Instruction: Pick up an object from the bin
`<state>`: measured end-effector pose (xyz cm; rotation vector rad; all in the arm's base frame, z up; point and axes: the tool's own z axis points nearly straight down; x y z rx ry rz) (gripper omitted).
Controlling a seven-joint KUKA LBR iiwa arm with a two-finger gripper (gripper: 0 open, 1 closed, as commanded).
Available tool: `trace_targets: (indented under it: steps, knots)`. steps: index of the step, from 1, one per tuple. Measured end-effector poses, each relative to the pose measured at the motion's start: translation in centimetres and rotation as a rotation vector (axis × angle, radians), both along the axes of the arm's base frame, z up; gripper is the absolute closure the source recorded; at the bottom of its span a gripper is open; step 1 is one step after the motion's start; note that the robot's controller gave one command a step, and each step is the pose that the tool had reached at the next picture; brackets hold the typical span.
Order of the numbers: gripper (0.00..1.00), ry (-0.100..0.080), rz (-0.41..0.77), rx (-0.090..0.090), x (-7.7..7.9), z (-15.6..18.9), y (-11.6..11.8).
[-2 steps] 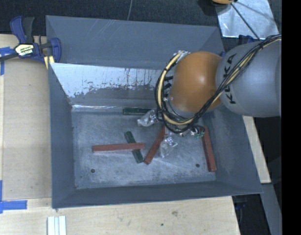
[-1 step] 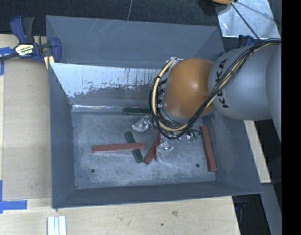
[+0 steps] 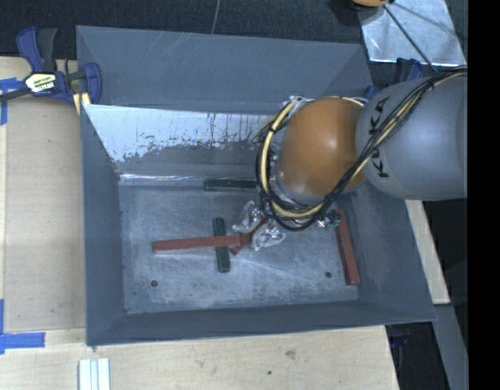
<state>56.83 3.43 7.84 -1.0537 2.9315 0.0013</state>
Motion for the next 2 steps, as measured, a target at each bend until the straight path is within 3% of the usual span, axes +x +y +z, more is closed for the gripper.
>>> trace_targets:
  steps: [2]
  knots:
    - [1.0,0.005,0.0,-0.002,-0.11,0.28,-0.02]
